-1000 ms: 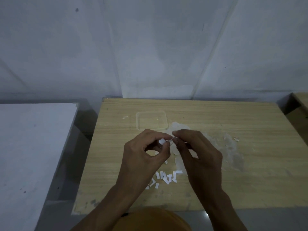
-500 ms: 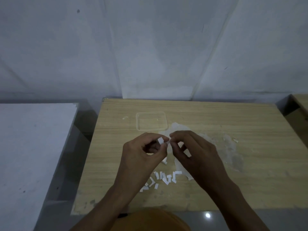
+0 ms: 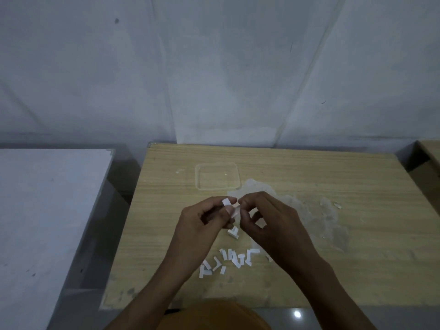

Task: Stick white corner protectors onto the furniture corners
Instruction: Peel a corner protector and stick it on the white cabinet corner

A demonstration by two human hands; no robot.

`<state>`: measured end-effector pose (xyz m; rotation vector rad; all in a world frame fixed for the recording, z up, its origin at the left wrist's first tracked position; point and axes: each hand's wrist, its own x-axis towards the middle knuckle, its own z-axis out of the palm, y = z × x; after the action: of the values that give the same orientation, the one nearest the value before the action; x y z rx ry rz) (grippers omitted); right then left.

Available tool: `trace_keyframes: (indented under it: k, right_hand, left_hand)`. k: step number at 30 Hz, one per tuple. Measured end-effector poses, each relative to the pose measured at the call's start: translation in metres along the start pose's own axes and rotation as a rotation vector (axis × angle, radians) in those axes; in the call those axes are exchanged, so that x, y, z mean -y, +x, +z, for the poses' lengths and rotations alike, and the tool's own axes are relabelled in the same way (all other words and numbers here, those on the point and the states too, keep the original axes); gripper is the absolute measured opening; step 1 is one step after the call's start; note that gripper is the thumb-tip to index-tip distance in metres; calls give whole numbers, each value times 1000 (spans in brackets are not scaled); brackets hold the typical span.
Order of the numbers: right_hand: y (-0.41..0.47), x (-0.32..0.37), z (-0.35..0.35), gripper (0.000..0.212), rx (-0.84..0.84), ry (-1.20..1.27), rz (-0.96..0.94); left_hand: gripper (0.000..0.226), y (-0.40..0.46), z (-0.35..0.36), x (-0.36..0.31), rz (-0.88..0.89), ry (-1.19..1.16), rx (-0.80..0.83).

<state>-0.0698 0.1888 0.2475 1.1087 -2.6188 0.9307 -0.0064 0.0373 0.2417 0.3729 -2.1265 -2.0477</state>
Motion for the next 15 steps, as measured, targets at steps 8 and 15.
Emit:
trace_keyframes:
  k: [8, 15]
  right_hand:
    - [-2, -9, 10, 4, 39, -71, -105]
    - [-1, -20, 13, 8, 86, -99, -187]
  left_hand:
    - [18, 3, 4, 12, -38, -11, -55]
    - [16, 7, 1, 12, -233, -145, 37]
